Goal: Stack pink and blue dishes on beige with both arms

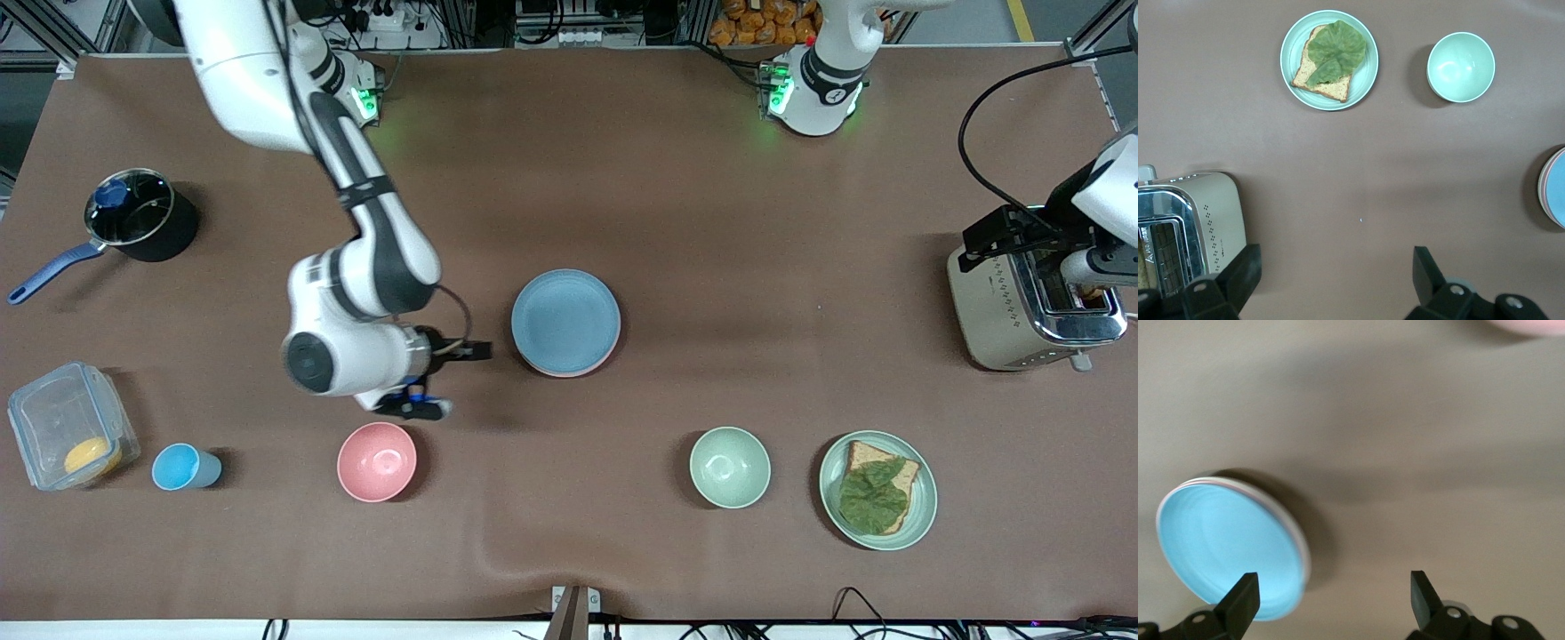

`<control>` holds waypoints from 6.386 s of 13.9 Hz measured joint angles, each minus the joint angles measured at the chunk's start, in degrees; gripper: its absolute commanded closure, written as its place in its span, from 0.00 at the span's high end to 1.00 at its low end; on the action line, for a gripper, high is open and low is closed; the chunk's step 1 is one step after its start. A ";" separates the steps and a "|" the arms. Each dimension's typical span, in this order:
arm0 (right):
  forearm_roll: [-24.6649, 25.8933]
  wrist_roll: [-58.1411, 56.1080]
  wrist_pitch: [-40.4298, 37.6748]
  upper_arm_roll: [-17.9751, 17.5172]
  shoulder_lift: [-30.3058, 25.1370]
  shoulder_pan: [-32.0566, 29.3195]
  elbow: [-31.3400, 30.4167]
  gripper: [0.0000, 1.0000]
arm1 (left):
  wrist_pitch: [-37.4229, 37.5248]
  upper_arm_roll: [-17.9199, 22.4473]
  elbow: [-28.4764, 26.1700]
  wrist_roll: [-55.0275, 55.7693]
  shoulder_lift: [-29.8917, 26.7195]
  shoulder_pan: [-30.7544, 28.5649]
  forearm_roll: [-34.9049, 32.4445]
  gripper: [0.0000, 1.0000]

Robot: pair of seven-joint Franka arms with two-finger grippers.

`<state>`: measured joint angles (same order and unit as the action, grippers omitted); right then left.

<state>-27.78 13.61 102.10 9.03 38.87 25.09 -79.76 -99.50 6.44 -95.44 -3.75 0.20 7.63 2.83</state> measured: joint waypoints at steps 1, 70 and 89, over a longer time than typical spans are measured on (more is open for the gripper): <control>2.34 -2.15 -2.82 0.36 -0.96 -2.73 0.68 1.00 | 0.01 0.00 -0.01 -0.06 0.00 0.04 -0.03 1.00; 28.20 -14.28 -14.54 -2.68 -35.42 -20.11 -8.18 1.00 | 1.16 -0.25 0.96 -0.11 0.34 0.77 -0.07 1.00; 28.20 -14.26 -14.67 -2.68 -35.42 -20.11 -8.18 1.00 | 1.18 -0.25 0.96 -0.11 0.35 0.77 -0.07 1.00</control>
<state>0.42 -0.64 87.43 6.35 3.45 4.98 -87.94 -98.32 6.19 -94.48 -3.86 0.55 8.40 2.76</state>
